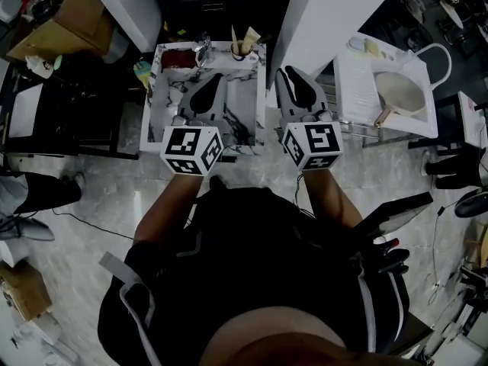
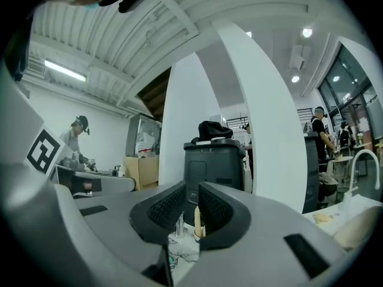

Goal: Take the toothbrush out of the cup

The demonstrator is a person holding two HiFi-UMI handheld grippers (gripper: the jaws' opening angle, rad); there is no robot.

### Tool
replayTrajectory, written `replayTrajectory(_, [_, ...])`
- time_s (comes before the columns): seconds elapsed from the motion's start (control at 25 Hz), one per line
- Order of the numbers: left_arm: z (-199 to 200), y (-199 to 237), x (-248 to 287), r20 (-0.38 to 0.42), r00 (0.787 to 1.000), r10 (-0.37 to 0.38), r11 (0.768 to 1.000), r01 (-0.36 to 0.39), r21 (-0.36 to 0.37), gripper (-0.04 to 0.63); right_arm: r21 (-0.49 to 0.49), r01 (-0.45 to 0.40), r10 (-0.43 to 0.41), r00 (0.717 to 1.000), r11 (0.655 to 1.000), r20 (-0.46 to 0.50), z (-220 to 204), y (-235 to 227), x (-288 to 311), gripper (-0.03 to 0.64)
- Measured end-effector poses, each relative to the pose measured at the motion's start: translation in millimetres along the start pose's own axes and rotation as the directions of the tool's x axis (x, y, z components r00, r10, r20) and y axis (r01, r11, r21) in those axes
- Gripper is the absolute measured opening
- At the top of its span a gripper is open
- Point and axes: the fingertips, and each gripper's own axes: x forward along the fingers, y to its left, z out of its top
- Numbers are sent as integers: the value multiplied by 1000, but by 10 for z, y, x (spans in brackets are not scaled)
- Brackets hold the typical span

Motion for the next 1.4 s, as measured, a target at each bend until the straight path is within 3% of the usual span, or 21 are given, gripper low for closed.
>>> replayTrajectory(0.24, [-94,151,128,-39,995,-92,996,92,2,2,0,32,-32,999,999,-34,-66,81,258,89])
replayTrajectory(0.48, [-273,454,263,-68,995,-74,996,70,-57,71,10,44,-43,996,999,-84,-257,63,510,103])
replayTrajectory(0.88, [-501,551,519,-115,993,1,994,-14,-113,83,33,-39,44,990,999,-137,-683,-300,953,144])
replayTrajectory(1.08, [-615,608,660,-127,989,74,990,-88,-107,17,77,-100,112,980,992,-163,-930,-479,1201,164])
replayTrajectory(1.4, [-795,655,788,-142,977,159,976,-177,-130,5,75,-198,210,947,977,-242,-1468,-640,1634,190])
